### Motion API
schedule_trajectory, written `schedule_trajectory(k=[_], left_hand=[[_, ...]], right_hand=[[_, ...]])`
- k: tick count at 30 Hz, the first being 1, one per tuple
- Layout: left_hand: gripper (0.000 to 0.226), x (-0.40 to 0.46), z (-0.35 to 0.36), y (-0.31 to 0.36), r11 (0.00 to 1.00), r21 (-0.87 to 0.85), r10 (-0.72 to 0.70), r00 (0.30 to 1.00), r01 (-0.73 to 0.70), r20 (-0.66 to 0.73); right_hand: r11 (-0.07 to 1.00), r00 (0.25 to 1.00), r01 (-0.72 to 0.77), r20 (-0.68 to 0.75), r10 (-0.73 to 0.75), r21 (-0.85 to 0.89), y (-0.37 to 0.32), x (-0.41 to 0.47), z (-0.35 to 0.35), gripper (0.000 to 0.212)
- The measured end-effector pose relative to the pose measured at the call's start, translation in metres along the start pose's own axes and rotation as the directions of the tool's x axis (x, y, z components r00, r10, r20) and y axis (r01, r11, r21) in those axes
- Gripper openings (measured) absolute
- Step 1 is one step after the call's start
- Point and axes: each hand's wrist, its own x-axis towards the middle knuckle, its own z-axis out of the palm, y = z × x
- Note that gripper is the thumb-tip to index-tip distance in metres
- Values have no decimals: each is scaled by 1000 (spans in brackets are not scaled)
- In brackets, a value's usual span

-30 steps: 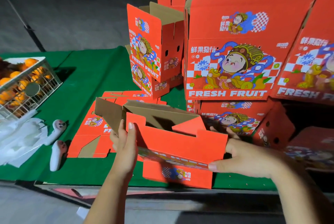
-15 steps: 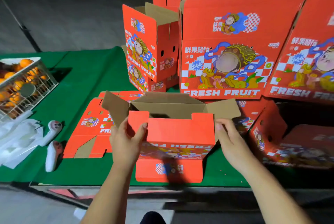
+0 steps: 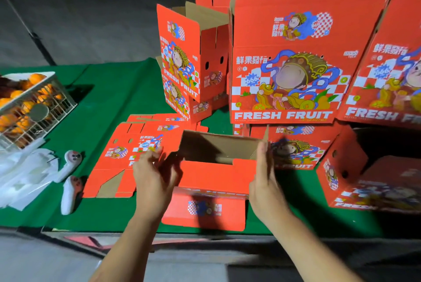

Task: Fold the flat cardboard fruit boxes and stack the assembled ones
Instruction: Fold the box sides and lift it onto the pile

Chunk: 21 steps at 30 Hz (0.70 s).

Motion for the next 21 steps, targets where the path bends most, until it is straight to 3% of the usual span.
schedule_trajectory(k=[3, 7, 11, 15, 18, 21], left_hand=[[52, 15, -3, 0, 989, 136, 52, 997, -59, 58], [71, 40, 1, 9, 926, 331, 121, 974, -181, 192], [65, 39, 5, 17, 939, 263, 150, 954, -220, 261], [54, 32, 2, 15, 919, 178, 265, 885, -353, 382], [55, 38, 7, 15, 868, 288, 236, 845, -405, 479], [75, 56, 19, 19, 799, 481, 90, 863, -361, 497]], right_hand=[[994, 996, 74, 54, -70, -86, -2, 7, 2, 97], [969, 992, 92, 103, -70, -231, -9, 11, 1, 74], [896, 999, 10, 42, 9, -443, -24, 38, -8, 79], [822, 981, -30, 142, 133, -568, -31, 74, -8, 80], [831, 960, 39, 253, 124, -555, -28, 70, -3, 72], [904, 938, 115, 345, 37, -411, -17, 52, -2, 68]])
